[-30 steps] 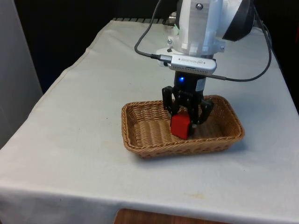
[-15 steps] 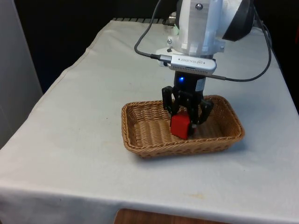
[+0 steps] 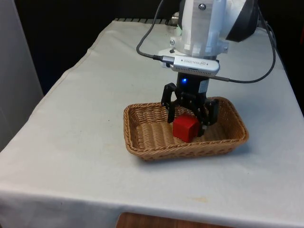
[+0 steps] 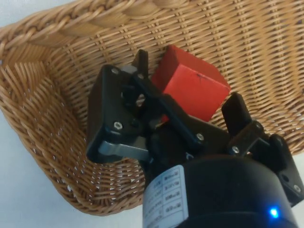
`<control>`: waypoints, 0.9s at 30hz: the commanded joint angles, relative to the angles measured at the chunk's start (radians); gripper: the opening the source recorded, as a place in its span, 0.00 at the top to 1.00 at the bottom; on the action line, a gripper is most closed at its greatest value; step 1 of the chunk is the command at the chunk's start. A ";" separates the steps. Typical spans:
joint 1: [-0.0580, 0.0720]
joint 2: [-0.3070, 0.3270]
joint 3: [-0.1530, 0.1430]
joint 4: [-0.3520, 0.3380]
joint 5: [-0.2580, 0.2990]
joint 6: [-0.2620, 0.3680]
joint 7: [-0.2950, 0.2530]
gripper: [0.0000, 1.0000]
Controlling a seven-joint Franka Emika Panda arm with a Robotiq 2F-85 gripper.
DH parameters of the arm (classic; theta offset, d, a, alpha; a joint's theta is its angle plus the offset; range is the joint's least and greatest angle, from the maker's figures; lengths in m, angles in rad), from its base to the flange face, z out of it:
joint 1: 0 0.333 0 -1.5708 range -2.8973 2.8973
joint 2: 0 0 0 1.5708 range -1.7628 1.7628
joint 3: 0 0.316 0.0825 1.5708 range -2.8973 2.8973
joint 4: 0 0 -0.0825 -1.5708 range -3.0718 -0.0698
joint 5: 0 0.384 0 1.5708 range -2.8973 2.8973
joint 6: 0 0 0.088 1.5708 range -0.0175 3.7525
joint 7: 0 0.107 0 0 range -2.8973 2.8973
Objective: Pick up the cube and place it into the basket.
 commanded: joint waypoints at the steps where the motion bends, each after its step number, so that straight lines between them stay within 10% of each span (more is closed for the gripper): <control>1: 0.000 0.000 0.000 0.001 0.000 0.000 0.000 0.00; 27: 0.008 -0.181 -0.010 -0.101 -0.013 -0.078 0.005 0.00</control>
